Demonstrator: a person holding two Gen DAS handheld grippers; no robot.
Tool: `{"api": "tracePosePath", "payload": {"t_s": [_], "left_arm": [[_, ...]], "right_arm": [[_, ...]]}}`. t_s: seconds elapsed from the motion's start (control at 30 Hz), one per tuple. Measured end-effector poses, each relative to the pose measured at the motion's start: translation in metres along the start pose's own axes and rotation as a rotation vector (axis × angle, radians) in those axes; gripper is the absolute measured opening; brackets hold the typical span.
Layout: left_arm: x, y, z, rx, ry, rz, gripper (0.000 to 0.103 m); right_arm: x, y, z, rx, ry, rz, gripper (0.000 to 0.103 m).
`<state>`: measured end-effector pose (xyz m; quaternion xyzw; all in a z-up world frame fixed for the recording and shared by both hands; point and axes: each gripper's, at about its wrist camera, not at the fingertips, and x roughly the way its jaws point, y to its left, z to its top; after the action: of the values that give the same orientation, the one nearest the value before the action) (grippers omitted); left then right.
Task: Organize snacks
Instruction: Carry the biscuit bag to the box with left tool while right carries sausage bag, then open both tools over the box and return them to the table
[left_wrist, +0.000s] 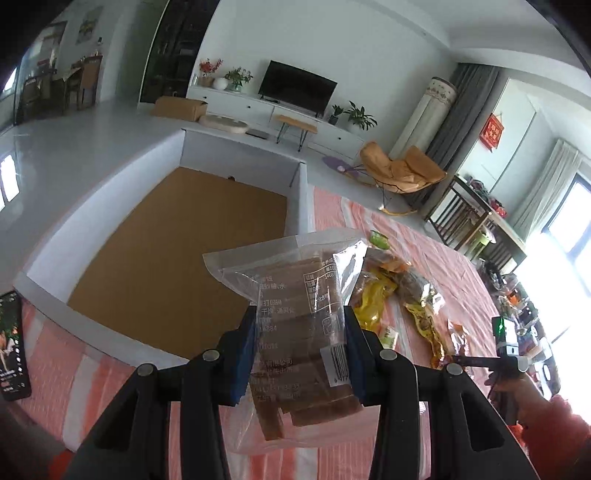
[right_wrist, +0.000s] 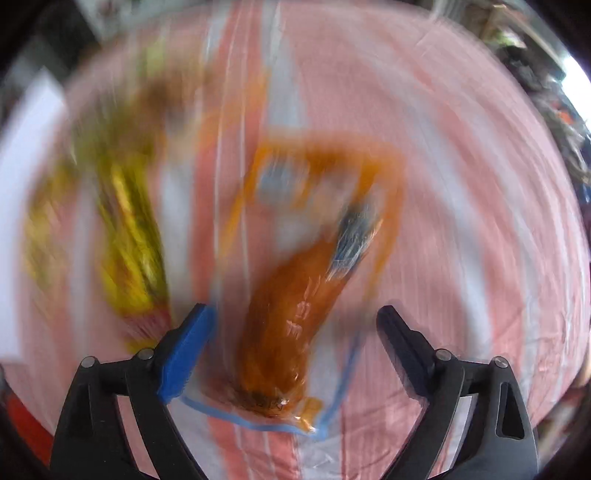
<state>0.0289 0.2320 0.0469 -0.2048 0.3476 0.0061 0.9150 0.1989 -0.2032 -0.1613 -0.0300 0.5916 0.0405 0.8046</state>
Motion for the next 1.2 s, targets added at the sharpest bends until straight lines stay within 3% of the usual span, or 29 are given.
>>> {"api": "tracePosePath", "payload": {"t_s": [0.03, 0.1, 0.2, 0.27, 0.4, 0.57, 0.63, 0.73, 0.83, 0.9, 0.97, 1.03, 1.1, 1.2], "left_arm": [[-0.002, 0.001, -0.001, 0.002, 0.001, -0.003, 0.042], [-0.001, 0.004, -0.001, 0.006, 0.002, 0.001, 0.042], [0.000, 0.013, 0.003, -0.011, 0.002, 0.011, 0.042], [0.002, 0.021, 0.007, -0.030, -0.003, 0.017, 0.042], [0.000, 0.035, 0.019, -0.041, -0.012, 0.048, 0.042], [0.010, 0.069, 0.042, -0.081, -0.009, 0.140, 0.042], [0.018, 0.083, 0.045, -0.089, 0.002, 0.183, 0.042], [0.033, 0.099, 0.048, -0.086, 0.031, 0.264, 0.043], [0.044, 0.112, 0.046, -0.084, 0.059, 0.349, 0.052], [0.041, 0.121, 0.046, -0.104, 0.045, 0.399, 0.086], [0.029, 0.127, 0.044, -0.118, -0.011, 0.429, 0.098], [0.018, 0.126, 0.041, -0.122, -0.046, 0.425, 0.098], [0.009, 0.115, 0.036, -0.112, -0.067, 0.393, 0.098], [0.001, 0.070, 0.021, -0.045, -0.066, 0.266, 0.098]], "right_arm": [[0.000, 0.001, -0.001, -0.003, -0.010, 0.006, 0.085], [-0.003, -0.007, -0.002, 0.024, -0.018, 0.020, 0.056], [-0.009, -0.034, -0.006, 0.115, -0.042, 0.137, 0.049], [-0.014, -0.059, -0.011, 0.217, -0.088, 0.267, 0.048], [-0.041, -0.066, -0.011, 0.302, -0.171, 0.458, 0.048], [-0.103, 0.019, 0.022, 0.133, -0.228, 0.705, 0.048], [-0.126, 0.092, 0.038, 0.011, -0.221, 0.823, 0.048], [-0.138, 0.191, 0.051, -0.127, -0.185, 0.928, 0.050], [-0.135, 0.289, 0.055, -0.234, -0.160, 0.971, 0.070], [-0.123, 0.335, 0.055, -0.276, -0.132, 0.969, 0.096], [-0.115, 0.363, 0.052, -0.286, -0.135, 0.933, 0.096], [-0.111, 0.365, 0.052, -0.272, -0.166, 0.933, 0.096], [-0.117, 0.337, 0.046, -0.266, -0.229, 0.904, 0.096], [-0.115, 0.285, 0.030, -0.295, -0.351, 0.762, 0.096]]}}
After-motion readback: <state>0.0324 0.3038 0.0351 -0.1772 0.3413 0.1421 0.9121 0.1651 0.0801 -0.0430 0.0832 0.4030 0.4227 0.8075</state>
